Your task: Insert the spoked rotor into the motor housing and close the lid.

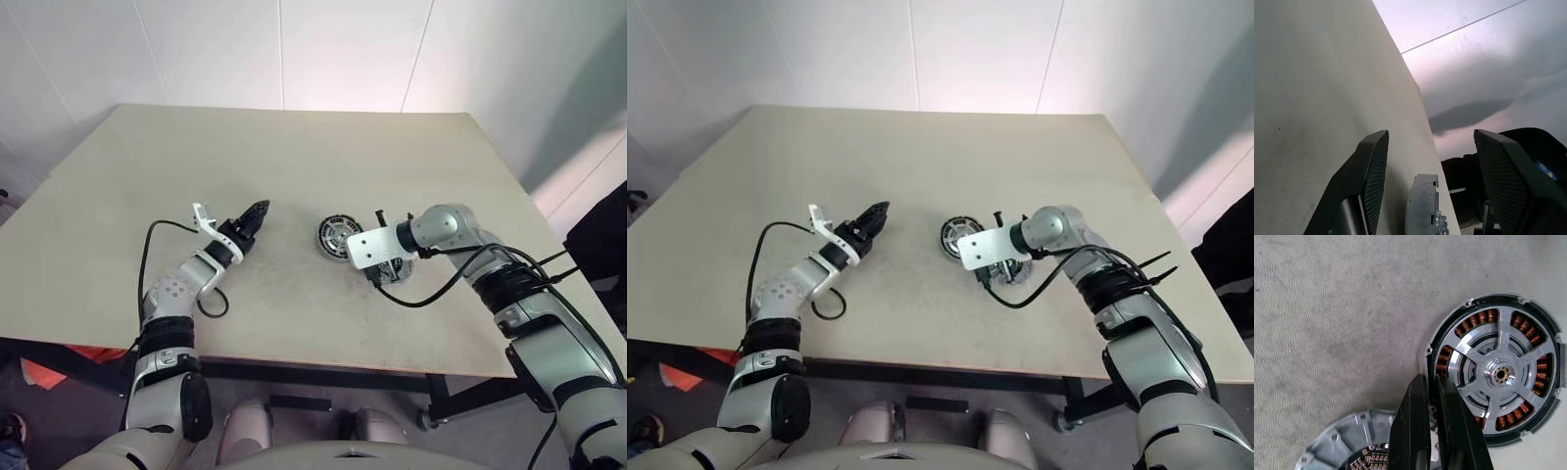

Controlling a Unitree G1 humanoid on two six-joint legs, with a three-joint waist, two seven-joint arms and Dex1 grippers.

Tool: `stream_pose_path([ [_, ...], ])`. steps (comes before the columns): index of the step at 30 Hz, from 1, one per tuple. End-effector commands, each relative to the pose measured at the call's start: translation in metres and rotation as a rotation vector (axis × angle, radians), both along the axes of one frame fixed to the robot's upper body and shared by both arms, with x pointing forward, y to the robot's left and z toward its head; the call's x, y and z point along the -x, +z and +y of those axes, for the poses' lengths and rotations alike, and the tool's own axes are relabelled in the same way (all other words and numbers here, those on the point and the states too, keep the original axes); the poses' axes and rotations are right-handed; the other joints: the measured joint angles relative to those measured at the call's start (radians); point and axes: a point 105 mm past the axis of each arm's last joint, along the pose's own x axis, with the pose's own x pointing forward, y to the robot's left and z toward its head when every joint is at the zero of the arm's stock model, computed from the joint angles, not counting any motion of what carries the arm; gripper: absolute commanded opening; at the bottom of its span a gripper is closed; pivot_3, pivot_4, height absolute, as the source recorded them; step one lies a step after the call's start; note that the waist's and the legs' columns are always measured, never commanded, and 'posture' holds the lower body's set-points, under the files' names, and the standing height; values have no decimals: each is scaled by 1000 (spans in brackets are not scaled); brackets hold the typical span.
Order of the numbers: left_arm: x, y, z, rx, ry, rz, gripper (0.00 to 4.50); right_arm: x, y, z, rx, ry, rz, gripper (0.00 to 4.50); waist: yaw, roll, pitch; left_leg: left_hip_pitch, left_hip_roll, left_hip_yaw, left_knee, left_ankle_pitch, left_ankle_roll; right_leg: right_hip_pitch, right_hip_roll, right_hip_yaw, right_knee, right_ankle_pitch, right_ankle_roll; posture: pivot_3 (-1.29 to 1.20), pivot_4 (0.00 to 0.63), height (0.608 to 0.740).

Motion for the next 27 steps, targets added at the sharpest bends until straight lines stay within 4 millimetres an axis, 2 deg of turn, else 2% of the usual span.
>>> stream_pose_path([
  [1,-2,11,2,-3,9,-42,2939,4,12,19,-34,87,-70,15,-1,0,0,0,0,0,0,0,0,0,0,0,0,0,0,0,0,740],
  [12,-2,9,2,1,12,-34,2939,27,28,58,-110,221,-91,15,-1,0,0,0,0,0,0,0,0,0,0,0,0,0,0,0,0,740],
  [16,-1,8,0,3,8,-31,2939,26,31,61,-105,229,-102,15,2,-1,1,1,0,0,0,-2,-3,1,0,0,0,0,0,0,0,740],
  [19,-1,7,-1,4,4,-30,2939,16,30,58,-83,199,-150,15,1,-1,1,1,0,0,0,-2,-4,1,0,0,0,0,0,0,0,740],
  [27,-1,7,-3,5,0,-26,2939,13,32,52,-50,211,-163,15,1,-1,1,0,0,0,0,-2,-4,1,0,0,0,0,0,0,0,740],
])
